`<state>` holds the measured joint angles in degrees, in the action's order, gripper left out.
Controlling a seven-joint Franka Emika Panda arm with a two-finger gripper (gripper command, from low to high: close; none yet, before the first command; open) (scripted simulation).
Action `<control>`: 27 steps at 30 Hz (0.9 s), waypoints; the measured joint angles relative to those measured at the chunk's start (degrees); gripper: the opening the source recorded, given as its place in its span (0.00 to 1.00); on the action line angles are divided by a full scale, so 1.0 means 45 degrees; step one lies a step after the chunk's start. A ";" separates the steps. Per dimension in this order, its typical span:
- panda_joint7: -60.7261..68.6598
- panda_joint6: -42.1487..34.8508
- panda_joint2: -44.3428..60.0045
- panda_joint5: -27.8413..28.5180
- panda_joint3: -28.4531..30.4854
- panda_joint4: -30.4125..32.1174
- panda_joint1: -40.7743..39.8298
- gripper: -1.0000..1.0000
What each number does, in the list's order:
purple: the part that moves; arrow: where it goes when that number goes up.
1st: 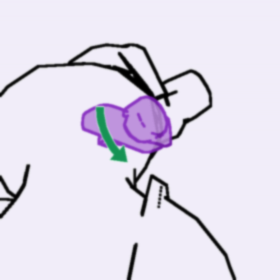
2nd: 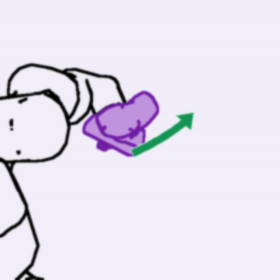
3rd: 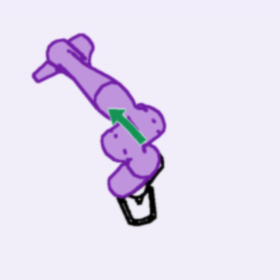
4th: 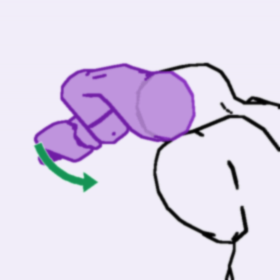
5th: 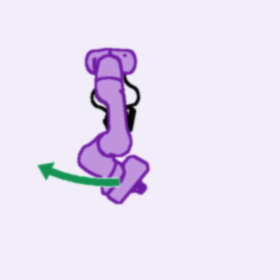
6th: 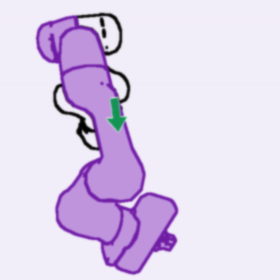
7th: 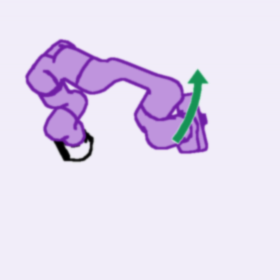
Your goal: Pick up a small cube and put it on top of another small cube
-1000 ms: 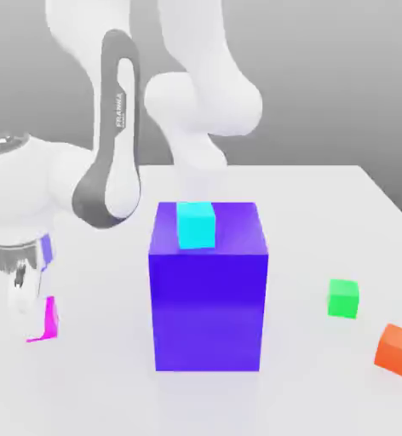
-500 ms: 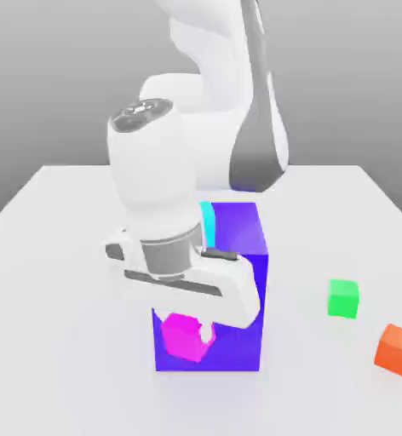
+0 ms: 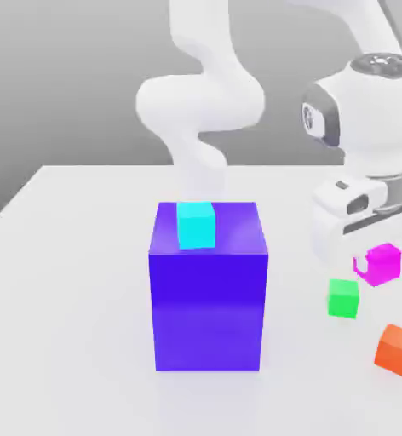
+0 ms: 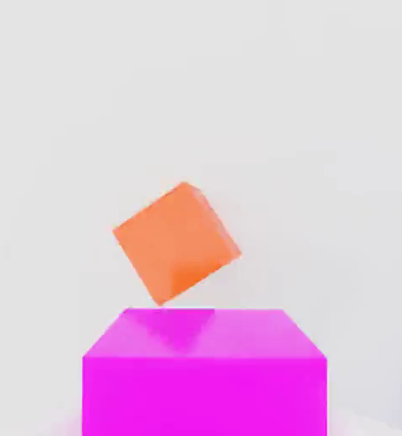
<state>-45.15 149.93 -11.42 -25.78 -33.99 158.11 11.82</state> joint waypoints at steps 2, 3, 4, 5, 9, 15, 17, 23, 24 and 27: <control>-0.0823 0.0181 -0.0456 0.0110 -0.0704 0.0725 0.0362 0.00; -0.1281 0.0278 -0.0652 0.0244 -0.1068 0.1073 0.0439 0.00; -0.1692 0.0365 -0.0724 0.0588 -0.1424 0.1292 0.0386 0.00; -0.1963 0.0406 -0.0745 0.0849 -0.1624 0.1381 0.0298 0.00; -0.2601 0.0567 -0.0570 0.1637 -0.2054 0.1365 -0.0222 0.00; -0.3480 0.1247 0.0199 0.2898 -0.2539 0.1265 -0.1059 0.00; -0.3862 0.1587 0.0570 0.3438 -0.2711 0.1259 -0.1359 0.00; -0.5581 0.2818 0.2029 0.5896 -0.3029 0.1318 -0.2303 0.00; -0.6012 0.3034 0.2325 0.6512 -0.2962 0.1332 -0.2382 0.00; -0.7464 0.3661 0.3249 0.8587 -0.2233 0.1361 -0.2148 0.00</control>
<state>-78.74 166.40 3.20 12.86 -44.04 164.24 2.15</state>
